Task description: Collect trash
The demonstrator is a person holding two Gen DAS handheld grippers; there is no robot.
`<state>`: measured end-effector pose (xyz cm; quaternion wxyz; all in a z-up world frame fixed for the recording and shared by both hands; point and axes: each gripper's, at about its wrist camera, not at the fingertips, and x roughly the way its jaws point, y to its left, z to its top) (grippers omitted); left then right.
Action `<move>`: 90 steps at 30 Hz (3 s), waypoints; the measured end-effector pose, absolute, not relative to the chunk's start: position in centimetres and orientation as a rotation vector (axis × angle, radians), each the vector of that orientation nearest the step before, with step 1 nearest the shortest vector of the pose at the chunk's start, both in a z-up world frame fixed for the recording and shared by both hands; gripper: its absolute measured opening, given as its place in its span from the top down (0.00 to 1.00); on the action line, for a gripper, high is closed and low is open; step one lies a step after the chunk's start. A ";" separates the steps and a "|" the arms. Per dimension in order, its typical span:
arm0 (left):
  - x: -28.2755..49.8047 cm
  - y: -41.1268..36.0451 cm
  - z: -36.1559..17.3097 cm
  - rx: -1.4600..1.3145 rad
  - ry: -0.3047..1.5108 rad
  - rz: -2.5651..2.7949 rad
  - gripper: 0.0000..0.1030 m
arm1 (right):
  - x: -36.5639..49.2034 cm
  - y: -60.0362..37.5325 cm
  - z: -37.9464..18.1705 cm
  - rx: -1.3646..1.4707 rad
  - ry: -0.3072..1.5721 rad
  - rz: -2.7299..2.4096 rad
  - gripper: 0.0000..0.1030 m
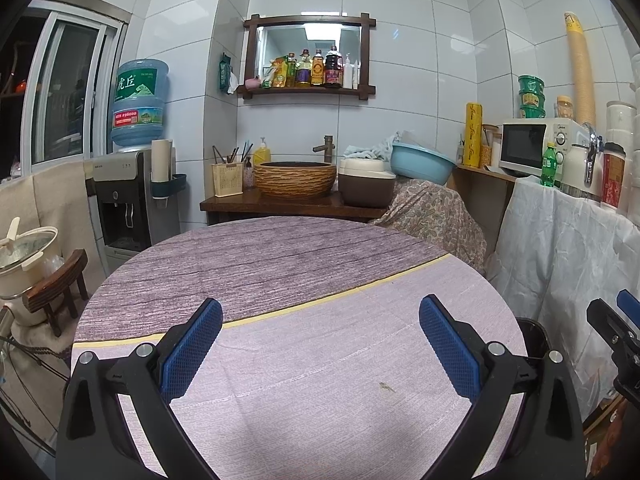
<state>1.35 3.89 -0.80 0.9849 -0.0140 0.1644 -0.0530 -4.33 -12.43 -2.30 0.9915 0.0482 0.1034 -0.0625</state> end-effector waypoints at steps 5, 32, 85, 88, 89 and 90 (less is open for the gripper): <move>1.4 3.8 -0.7 -0.026 0.335 -0.102 0.05 | -4.3 -12.5 -2.3 0.097 0.206 -0.126 0.06; 1.6 3.9 -0.5 -0.028 0.345 -0.099 0.05 | -4.4 -12.2 -2.4 0.099 0.210 -0.127 0.06; 1.6 4.1 -1.0 -0.025 0.348 -0.102 0.05 | -4.2 -12.1 -2.8 0.097 0.218 -0.121 0.06; 1.6 4.2 -1.1 -0.024 0.349 -0.103 0.05 | -4.2 -12.1 -2.8 0.097 0.218 -0.122 0.06; 1.6 4.1 -1.0 -0.024 0.348 -0.101 0.05 | -4.1 -12.3 -2.7 0.098 0.219 -0.119 0.06; 1.6 4.1 -1.1 -0.024 0.348 -0.101 0.05 | -4.1 -12.2 -2.8 0.098 0.220 -0.117 0.06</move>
